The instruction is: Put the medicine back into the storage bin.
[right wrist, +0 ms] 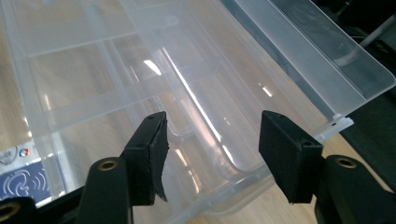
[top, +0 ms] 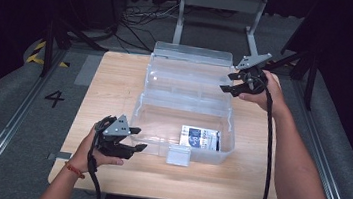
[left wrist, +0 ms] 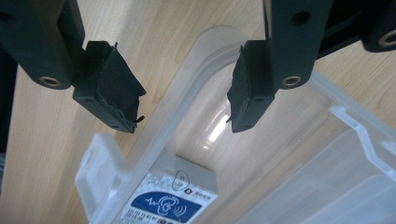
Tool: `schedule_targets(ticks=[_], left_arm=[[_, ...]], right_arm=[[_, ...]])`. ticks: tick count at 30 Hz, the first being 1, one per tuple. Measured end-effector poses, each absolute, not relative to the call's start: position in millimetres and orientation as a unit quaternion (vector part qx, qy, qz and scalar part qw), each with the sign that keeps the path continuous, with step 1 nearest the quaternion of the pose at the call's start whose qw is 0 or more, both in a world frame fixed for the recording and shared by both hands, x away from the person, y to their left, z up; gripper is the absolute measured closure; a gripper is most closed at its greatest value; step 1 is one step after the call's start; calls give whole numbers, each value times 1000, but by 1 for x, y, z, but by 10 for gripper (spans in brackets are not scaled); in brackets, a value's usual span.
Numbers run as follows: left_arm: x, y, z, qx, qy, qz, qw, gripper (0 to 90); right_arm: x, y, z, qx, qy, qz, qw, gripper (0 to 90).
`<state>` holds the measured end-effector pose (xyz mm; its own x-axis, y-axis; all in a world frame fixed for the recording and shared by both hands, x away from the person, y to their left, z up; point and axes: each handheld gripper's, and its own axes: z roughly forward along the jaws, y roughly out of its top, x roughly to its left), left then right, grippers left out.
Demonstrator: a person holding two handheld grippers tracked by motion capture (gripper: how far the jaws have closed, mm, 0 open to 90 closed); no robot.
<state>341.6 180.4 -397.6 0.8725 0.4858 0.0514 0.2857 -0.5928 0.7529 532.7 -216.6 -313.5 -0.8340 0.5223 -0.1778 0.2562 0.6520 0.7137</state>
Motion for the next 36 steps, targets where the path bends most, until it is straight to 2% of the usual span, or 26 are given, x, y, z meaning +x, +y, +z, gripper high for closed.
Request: schedule_targets(ticks=[4, 5, 15, 16, 19, 20, 27, 36], left_arm=[[349, 176, -402, 888, 216, 112, 390, 444], [351, 175, -403, 889, 215, 106, 391, 458], [365, 160, -411, 912, 173, 79, 363, 650], [366, 157, -411, 915, 163, 78, 362, 675], [369, 150, -410, 919, 146, 67, 359, 725], [370, 149, -408, 927, 140, 64, 341, 734], [375, 135, -399, 955, 126, 60, 261, 754], [375, 119, -395, 972, 113, 72, 193, 754]], right_arm=[[543, -216, -313, 223, 891, 356, 172, 450], [544, -214, -314, 222, 893, 348, 181, 464], [556, -196, -322, 207, 913, 315, 156, 545], [556, -194, -321, 206, 914, 313, 156, 573], [556, -190, -319, 183, 919, 320, 140, 743], [555, -189, -319, 176, 921, 319, 139, 759], [555, -184, -317, 152, 931, 298, 149, 783], [553, -181, -314, 129, 938, 285, 151, 823]])
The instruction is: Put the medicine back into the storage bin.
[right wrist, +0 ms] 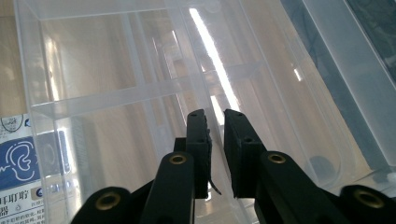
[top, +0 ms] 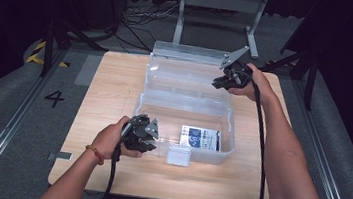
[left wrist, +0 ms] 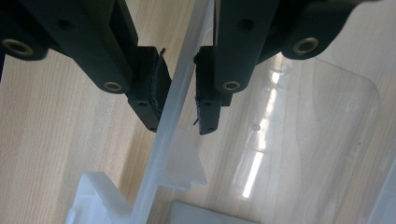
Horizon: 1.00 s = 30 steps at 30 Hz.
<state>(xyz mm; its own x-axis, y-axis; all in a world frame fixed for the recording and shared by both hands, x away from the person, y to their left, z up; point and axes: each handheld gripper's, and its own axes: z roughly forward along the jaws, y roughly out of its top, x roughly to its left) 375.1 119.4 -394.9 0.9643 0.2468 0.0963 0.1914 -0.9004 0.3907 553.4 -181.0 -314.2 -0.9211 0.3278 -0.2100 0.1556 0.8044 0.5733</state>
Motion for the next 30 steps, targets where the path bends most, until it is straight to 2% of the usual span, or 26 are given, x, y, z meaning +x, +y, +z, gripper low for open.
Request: schedule_targets(ticks=[7, 16, 23, 30], left_arm=[[372, 106, -394, 980, 103, 87, 147, 754], [370, 104, -398, 970, 116, 94, 191, 733], [371, 100, -398, 972, 116, 90, 181, 717], [370, 99, -401, 964, 140, 84, 208, 690]], right_arm=[[554, -179, -310, 114, 943, 281, 140, 845], [552, -178, -307, 103, 946, 277, 133, 873], [546, -182, -303, 94, 950, 266, 130, 886], [539, -186, -302, 97, 945, 279, 136, 893]])
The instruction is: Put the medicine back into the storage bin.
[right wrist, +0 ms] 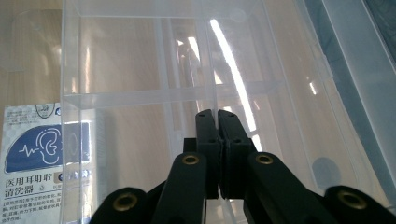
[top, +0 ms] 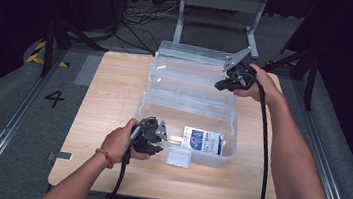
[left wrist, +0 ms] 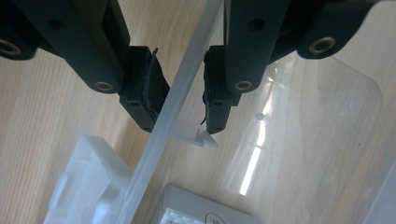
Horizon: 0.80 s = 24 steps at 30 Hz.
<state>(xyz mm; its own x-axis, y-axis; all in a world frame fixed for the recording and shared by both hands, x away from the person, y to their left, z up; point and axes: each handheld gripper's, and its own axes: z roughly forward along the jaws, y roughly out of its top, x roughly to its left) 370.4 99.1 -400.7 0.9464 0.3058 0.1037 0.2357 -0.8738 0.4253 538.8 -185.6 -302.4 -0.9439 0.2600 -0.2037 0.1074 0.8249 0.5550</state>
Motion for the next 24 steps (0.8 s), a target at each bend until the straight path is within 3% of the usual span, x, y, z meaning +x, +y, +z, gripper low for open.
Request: schedule_targets(ticks=[24], left_arm=[[366, 84, -402, 959, 157, 93, 219, 674]], right_arm=[[527, -192, -294, 74, 948, 266, 158, 900]])
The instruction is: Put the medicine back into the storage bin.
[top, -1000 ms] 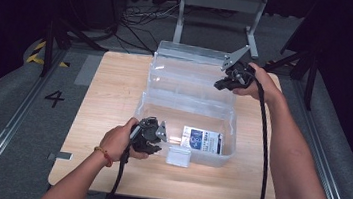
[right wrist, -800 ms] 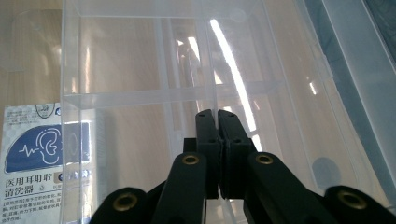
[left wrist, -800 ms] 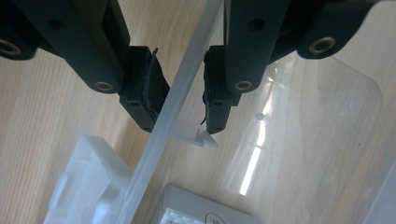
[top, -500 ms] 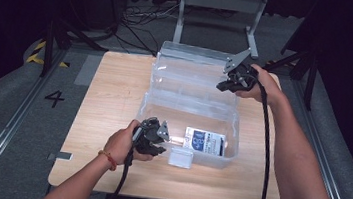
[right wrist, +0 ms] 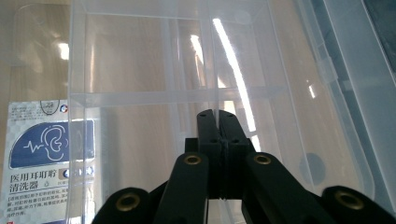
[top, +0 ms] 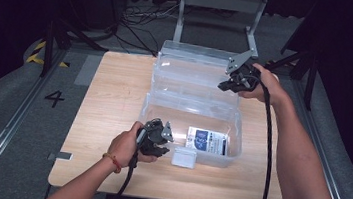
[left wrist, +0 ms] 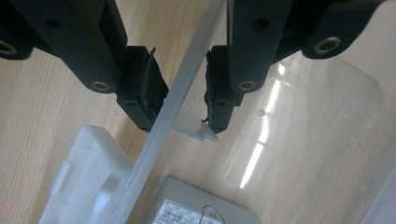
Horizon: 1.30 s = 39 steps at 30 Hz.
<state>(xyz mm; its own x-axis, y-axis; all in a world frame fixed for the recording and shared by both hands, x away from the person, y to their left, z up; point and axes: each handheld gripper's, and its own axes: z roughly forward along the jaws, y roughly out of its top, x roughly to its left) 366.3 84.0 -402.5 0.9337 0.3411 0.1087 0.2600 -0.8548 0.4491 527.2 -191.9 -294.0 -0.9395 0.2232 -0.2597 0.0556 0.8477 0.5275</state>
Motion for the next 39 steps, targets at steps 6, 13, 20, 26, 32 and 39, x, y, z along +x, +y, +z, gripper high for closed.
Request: schedule_targets(ticks=[6, 13, 20, 26, 32, 39], left_arm=[[367, 84, -403, 959, 156, 92, 220, 670], [366, 83, -403, 958, 160, 93, 218, 665], [367, 83, -403, 958, 157, 97, 220, 655], [366, 82, -403, 958, 158, 98, 219, 649], [366, 82, -404, 957, 160, 101, 219, 642], [365, 82, -404, 956, 162, 107, 220, 630]], right_arm=[[515, -195, -290, 71, 944, 275, 167, 900], [503, -197, -286, 65, 941, 289, 166, 900], [489, -197, -283, 54, 940, 291, 168, 900], [476, -197, -282, 48, 938, 299, 171, 900], [468, -197, -282, 45, 936, 302, 176, 900], [458, -195, -282, 46, 936, 298, 183, 900]])
